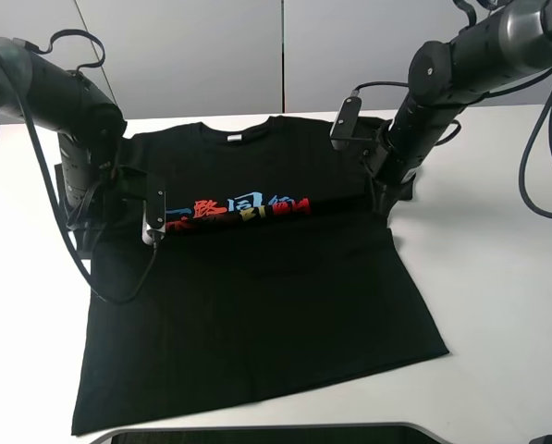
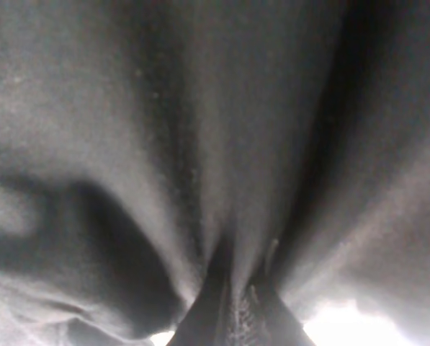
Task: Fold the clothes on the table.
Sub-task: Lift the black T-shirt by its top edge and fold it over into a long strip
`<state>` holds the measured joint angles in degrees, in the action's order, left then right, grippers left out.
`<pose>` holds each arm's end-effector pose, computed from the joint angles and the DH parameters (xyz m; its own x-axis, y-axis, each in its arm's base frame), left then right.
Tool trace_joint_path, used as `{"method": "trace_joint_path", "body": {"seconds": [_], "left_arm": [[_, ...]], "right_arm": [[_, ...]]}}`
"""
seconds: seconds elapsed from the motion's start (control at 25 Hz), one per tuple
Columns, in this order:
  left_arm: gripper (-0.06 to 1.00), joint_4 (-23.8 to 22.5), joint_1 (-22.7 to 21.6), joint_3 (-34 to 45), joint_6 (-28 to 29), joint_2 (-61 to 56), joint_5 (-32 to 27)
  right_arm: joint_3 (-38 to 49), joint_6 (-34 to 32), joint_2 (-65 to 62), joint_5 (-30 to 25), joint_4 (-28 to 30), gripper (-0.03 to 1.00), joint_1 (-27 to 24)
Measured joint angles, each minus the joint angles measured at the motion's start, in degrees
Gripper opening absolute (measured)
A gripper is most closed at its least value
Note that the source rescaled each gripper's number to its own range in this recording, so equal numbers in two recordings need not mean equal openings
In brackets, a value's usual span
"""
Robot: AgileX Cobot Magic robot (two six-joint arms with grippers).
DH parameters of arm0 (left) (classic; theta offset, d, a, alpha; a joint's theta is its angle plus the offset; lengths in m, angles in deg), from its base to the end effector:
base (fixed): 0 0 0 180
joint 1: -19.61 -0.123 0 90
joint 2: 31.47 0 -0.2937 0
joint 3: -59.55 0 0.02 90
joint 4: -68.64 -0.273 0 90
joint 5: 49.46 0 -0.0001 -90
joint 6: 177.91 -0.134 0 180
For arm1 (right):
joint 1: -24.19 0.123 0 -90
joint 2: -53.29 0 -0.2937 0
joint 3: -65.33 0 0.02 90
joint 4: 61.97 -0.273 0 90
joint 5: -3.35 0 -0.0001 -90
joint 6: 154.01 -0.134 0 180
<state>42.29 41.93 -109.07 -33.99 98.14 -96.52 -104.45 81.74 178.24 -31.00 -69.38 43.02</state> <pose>0.3530 -0.0978 0.0235 -0.2180 0.9241 0.3137 0.9747 0.1902 0.1171 0.3751 0.1382 0.0529 -0.3475 -0.9212 -0.1748 -0.9253 0.3671 -0.0952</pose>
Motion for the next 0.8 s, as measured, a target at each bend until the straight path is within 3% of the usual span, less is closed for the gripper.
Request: {"method": "trace_joint_path", "body": {"seconds": [0.16, 0.32, 0.4, 0.64, 0.8], "left_arm": [[0.00, 2.13, 0.00, -2.59, 1.13, 0.14, 1.76], [0.00, 6.90, 2.11, -5.18, 1.61, -0.97, 12.38], [0.00, 7.66, 3.83, -7.60, 1.92, -2.16, 14.55], [0.00, 6.85, 5.42, -16.80, 9.19, -9.49, 15.98], [0.00, 4.70, 5.52, -20.70, 9.84, -14.11, 12.17]], "right_arm": [[0.00, 0.47, -2.40, 0.00, -0.24, 0.02, 0.00], [0.00, 0.61, -6.42, -0.14, 0.35, 0.01, -0.20], [0.00, 0.61, -8.33, -0.26, 0.35, 0.01, -0.20], [0.10, 0.61, -15.81, -0.41, 1.04, 0.01, -0.25], [0.10, -0.85, -21.99, -0.11, 4.89, 0.01, -0.25]]}}
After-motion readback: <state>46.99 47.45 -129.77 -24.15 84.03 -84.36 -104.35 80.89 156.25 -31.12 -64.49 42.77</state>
